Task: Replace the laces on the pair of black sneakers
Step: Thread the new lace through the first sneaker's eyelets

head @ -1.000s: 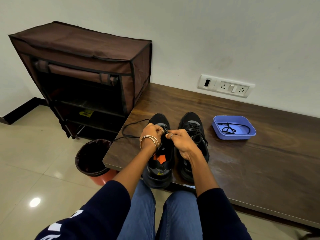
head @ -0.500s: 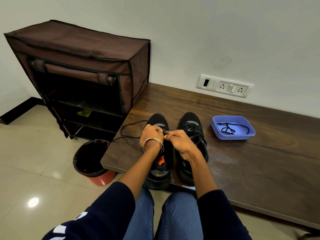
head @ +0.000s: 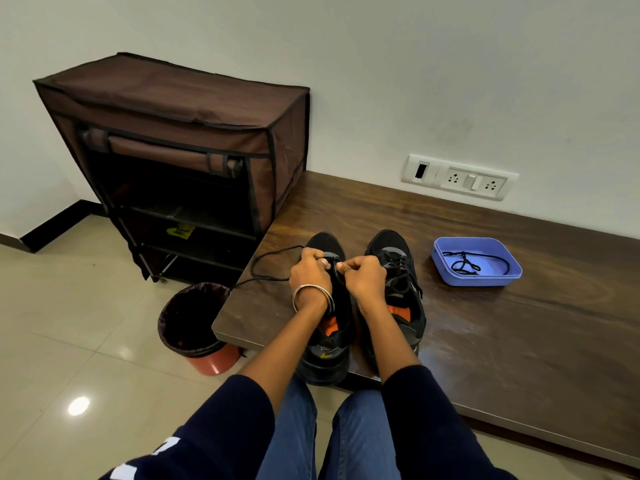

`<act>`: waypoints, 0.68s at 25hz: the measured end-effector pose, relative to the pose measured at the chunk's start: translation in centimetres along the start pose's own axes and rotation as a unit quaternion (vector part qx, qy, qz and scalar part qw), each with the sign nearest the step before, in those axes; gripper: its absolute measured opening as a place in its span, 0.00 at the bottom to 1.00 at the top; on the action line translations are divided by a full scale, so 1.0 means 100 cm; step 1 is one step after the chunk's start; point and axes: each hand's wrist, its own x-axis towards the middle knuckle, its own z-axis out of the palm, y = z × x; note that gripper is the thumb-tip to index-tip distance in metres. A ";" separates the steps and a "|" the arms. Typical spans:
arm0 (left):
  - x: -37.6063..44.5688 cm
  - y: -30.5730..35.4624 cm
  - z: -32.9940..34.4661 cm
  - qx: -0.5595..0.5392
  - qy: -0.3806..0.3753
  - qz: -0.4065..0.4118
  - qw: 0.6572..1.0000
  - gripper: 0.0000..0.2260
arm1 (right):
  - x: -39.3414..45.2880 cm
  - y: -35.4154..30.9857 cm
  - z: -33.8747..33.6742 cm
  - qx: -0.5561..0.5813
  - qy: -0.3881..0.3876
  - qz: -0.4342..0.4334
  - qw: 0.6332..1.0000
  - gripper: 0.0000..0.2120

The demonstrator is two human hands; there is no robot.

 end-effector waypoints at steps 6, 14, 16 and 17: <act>0.003 -0.014 -0.005 -0.023 -0.067 0.129 0.989 0.20 | 0.004 -0.007 0.004 -0.043 0.049 0.017 0.998 0.10; -0.002 -0.018 -0.008 0.203 -0.028 0.162 0.965 0.26 | 0.000 -0.045 -0.039 0.519 0.143 0.113 0.835 0.13; -0.002 -0.019 -0.006 0.195 -0.023 0.166 0.966 0.27 | -0.001 -0.054 -0.062 0.563 0.135 0.061 0.813 0.12; -0.001 -0.020 -0.005 0.189 -0.014 0.170 0.967 0.27 | -0.001 -0.055 -0.067 0.515 0.130 0.012 0.847 0.12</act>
